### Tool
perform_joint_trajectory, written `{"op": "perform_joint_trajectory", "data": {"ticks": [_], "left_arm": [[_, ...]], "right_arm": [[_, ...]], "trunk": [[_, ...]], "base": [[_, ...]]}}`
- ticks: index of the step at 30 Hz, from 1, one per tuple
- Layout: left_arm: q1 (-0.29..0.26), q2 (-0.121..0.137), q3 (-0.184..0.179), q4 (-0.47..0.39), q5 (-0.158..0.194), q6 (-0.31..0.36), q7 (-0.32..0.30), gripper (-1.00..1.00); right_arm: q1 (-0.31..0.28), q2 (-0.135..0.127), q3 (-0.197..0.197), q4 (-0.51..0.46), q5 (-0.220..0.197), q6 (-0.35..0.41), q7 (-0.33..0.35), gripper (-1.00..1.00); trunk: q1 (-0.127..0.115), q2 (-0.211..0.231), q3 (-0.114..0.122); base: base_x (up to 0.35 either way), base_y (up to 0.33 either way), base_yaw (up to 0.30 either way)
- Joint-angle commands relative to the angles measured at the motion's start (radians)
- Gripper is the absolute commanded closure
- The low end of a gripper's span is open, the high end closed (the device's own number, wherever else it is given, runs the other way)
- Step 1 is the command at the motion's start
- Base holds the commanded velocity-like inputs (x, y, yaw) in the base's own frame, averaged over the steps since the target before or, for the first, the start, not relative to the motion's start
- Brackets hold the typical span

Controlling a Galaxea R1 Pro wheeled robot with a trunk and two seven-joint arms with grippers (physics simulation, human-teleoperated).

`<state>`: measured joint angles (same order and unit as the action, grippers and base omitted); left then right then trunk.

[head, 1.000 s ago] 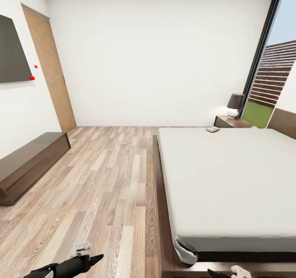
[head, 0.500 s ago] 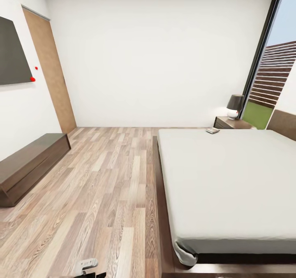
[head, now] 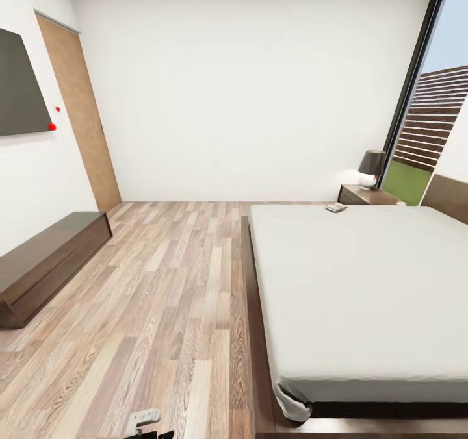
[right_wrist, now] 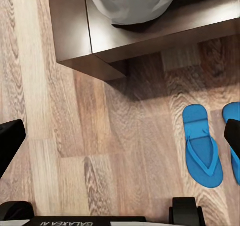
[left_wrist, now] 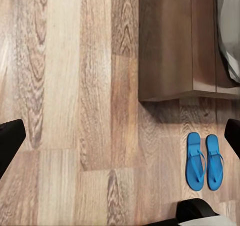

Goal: In the bedroom, move the book from the bed onto either nightstand, and place the two sandals side by side next to the bed.

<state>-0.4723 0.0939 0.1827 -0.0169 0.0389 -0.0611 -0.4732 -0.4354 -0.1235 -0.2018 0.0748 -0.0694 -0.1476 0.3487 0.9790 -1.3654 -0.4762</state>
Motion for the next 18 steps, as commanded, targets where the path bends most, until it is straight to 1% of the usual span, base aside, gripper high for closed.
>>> {"op": "perform_joint_trajectory", "data": {"ticks": [1, 6, 9, 18], "left_arm": [[-0.001, 0.0, 0.001, 0.002, 0.004, -0.002, -0.004, -1.0], [-0.001, 0.0, 0.001, 0.002, 0.004, -0.002, -0.004, -1.0], [-0.001, 0.0, 0.001, 0.002, 0.004, -0.002, -0.004, -1.0], [-0.001, 0.0, 0.001, 0.002, 0.004, -0.006, -0.004, -1.0]], "right_arm": [[-0.002, -0.001, -0.002, 0.005, -0.007, -0.006, 0.006, -1.0], [-0.002, -0.001, -0.002, 0.005, -0.007, -0.006, 0.006, -1.0], [-0.002, -0.001, -0.002, 0.005, -0.007, -0.006, 0.006, -1.0], [-0.002, -0.001, -0.002, 0.005, -0.007, -0.006, 0.006, -1.0]], "trunk": [[0.0, -0.001, -0.001], [0.0, -0.001, -0.001], [0.0, -0.001, -0.001], [0.0, -0.001, -0.001]], "base": [[0.0, 0.0, 0.0], [0.0, 0.0, 0.001], [0.0, 0.0, 0.101], [0.0, 0.0, 0.243]]}}
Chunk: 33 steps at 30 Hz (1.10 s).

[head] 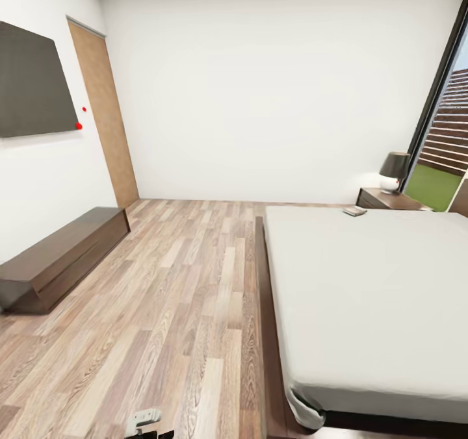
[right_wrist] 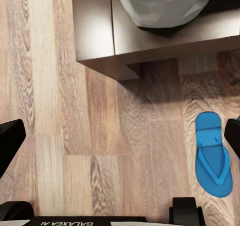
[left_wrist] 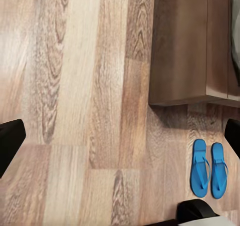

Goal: In the bedroom, move the book from the bed onto either nightstand, and place the two sandals side by side next to the bed.

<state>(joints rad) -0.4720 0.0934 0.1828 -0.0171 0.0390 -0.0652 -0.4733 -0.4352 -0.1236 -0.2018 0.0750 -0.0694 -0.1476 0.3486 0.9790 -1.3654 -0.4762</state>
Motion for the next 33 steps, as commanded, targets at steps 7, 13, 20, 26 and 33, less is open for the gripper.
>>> {"op": "perform_joint_trajectory", "data": {"ticks": [7, 13, 20, 26, 33], "left_arm": [[-0.001, 0.0, 0.001, 0.002, 0.004, -0.005, -0.004, -1.0], [-0.001, 0.0, 0.001, 0.002, 0.004, -0.005, -0.004, -1.0], [0.0, 0.0, 0.001, 0.002, 0.004, -0.005, -0.004, -1.0], [0.0, 0.0, 0.001, 0.002, 0.005, -0.005, -0.004, -1.0], [0.0, 0.0, 0.001, 0.002, 0.005, -0.005, -0.004, -1.0]], "right_arm": [[-0.002, -0.001, -0.002, 0.005, -0.008, -0.006, 0.006, -1.0], [-0.002, -0.001, -0.002, 0.005, -0.008, -0.006, 0.006, -1.0], [-0.002, -0.001, -0.002, 0.005, -0.008, -0.006, 0.006, -1.0], [-0.002, -0.001, -0.002, 0.005, -0.008, -0.006, 0.006, -1.0], [-0.002, -0.001, -0.002, 0.004, -0.008, -0.006, 0.006, -1.0]], "trunk": [[0.0, -0.001, -0.001], [0.0, -0.001, -0.001], [0.0, -0.001, -0.001], [0.0, -0.001, -0.001], [0.0, -0.001, -0.001]], "base": [[0.0, 0.0, 0.272], [0.0, 0.0, 0.273], [0.0, 0.0, 0.273], [0.0, 0.0, 0.273], [0.0, 0.0, 0.273]]}}
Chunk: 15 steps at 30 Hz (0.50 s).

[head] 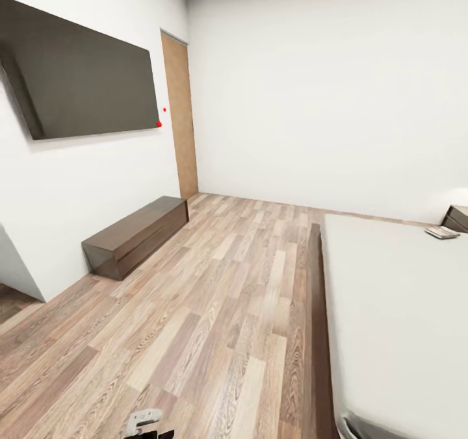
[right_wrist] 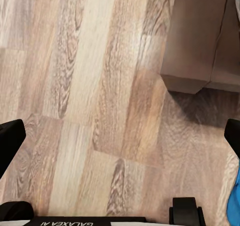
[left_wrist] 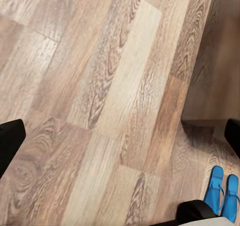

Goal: In the bedroom, move the book from the bed onto either nightstand, and place the two sandals side by side next to the bed.

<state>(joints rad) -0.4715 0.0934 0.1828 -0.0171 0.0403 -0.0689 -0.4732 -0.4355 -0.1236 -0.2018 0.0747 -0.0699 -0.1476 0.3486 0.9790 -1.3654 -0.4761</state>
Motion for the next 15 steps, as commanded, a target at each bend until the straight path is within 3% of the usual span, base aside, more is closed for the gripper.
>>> {"op": "perform_joint_trajectory", "data": {"ticks": [1, 15], "left_arm": [[-0.001, 0.0, 0.001, 0.002, 0.004, -0.002, -0.004, -1.0], [-0.001, 0.0, 0.001, 0.002, 0.004, -0.002, -0.004, -1.0]], "right_arm": [[-0.002, -0.001, -0.002, 0.005, -0.008, -0.006, 0.006, -1.0], [-0.002, -0.001, -0.002, 0.005, -0.007, -0.006, 0.006, -1.0]], "trunk": [[0.0, -0.001, -0.001], [0.0, -0.001, -0.001]], "base": [[0.0, 0.0, 0.273], [0.0, 0.0, 0.273]]}}
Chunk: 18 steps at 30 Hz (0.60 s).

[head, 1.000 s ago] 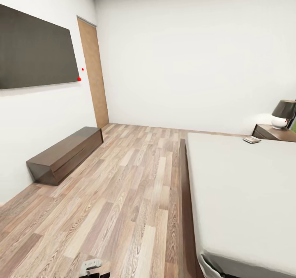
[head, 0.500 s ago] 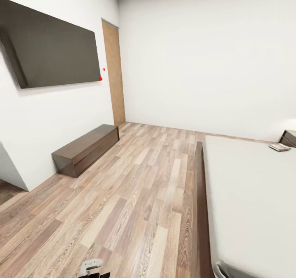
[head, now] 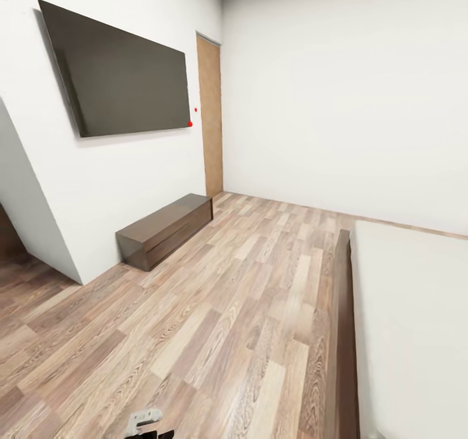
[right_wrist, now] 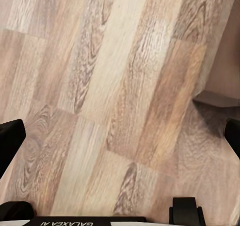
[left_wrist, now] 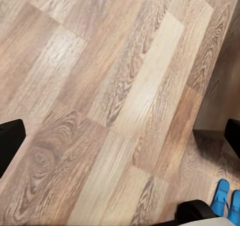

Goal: In the bedroom, move the book from the bed onto either nightstand, and place the two sandals side by side next to the bed.

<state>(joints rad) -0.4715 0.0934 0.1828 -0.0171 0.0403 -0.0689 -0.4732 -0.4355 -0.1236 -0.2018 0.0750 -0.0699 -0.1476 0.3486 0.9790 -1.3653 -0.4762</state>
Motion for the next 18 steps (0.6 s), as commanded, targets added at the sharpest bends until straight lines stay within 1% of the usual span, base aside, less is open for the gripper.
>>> {"op": "perform_joint_trajectory", "data": {"ticks": [1, 18], "left_arm": [[-0.001, 0.0, 0.001, 0.002, 0.004, -0.002, -0.004, -1.0], [0.0, 0.0, 0.001, 0.002, 0.004, -0.002, -0.002, -1.0]], "right_arm": [[-0.002, -0.001, -0.002, 0.005, -0.007, -0.006, 0.006, -1.0], [-0.002, -0.001, -0.002, 0.005, -0.007, -0.006, 0.006, -1.0]], "trunk": [[0.0, -0.001, -0.001], [0.0, -0.001, -0.001]], "base": [[0.0, 0.0, 0.273], [0.004, 0.0, 0.268]]}}
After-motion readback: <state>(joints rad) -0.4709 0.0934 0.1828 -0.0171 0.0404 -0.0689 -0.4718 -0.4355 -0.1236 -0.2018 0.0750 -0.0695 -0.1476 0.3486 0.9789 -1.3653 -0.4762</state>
